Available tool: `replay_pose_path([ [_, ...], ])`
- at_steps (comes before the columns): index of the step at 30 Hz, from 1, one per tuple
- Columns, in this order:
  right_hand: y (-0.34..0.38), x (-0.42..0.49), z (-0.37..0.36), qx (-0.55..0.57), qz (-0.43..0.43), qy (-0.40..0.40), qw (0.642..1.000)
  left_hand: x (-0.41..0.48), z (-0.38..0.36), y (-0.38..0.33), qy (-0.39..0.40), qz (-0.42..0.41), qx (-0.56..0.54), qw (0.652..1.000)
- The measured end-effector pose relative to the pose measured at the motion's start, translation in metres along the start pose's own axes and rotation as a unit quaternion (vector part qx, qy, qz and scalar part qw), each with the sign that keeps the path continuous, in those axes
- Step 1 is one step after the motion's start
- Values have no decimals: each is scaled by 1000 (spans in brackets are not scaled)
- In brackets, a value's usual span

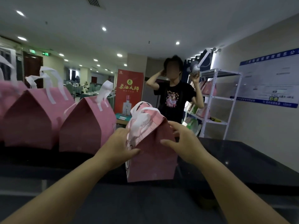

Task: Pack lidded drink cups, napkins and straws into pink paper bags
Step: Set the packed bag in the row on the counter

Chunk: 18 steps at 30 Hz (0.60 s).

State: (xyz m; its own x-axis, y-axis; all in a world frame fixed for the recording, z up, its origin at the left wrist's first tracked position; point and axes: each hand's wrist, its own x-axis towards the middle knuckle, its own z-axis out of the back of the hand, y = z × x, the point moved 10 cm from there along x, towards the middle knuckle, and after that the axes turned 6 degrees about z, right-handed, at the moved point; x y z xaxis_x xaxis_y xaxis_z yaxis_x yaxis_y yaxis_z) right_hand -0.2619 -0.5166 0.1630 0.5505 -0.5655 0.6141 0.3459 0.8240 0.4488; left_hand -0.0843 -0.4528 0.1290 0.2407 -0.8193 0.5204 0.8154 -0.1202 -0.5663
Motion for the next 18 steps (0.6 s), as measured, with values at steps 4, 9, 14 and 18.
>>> replay_pose_path([
  [4,-34,-13,-22,16,-46,36,998,-1,9,7,-49,11,-17,999],
  [9,-47,3,-41,10,-78,-5,997,5,5,9,-51,-6,69,996],
  [14,-43,36,-68,-29,-82,7,996,33,10,32,-43,49,175,982],
  [18,-44,58,-89,-41,-100,21,994,56,9,54,-6,91,266,960],
])
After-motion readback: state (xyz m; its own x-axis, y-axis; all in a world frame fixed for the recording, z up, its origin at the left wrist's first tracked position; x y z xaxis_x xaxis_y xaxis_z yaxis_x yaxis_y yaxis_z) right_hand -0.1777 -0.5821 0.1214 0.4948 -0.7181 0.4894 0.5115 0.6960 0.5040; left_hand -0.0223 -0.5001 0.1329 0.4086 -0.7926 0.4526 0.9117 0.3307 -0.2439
